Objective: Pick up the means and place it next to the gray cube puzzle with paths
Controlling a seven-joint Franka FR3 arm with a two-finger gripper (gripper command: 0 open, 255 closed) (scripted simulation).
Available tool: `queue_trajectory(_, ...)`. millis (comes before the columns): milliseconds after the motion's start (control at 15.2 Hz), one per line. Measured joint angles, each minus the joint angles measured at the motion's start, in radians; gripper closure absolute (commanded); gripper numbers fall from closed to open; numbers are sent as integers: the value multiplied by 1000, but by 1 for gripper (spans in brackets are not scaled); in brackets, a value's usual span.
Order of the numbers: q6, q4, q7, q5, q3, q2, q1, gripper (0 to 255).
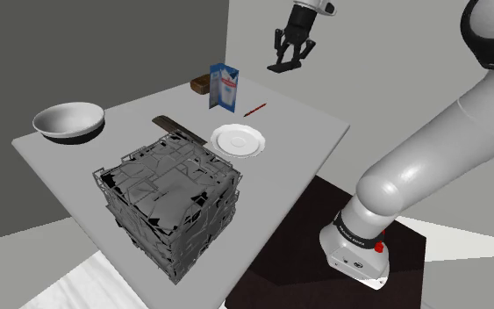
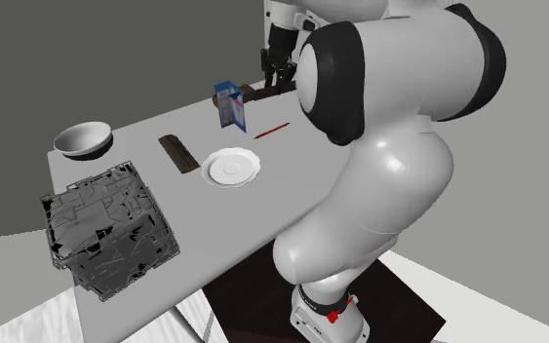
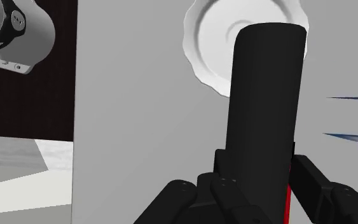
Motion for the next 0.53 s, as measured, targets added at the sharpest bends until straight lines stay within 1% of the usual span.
queue_trajectory(198, 10, -88, 52, -3, 35, -90, 15, 255)
queue_trajectory(528, 20, -224, 147, 13, 105, -235, 41, 255)
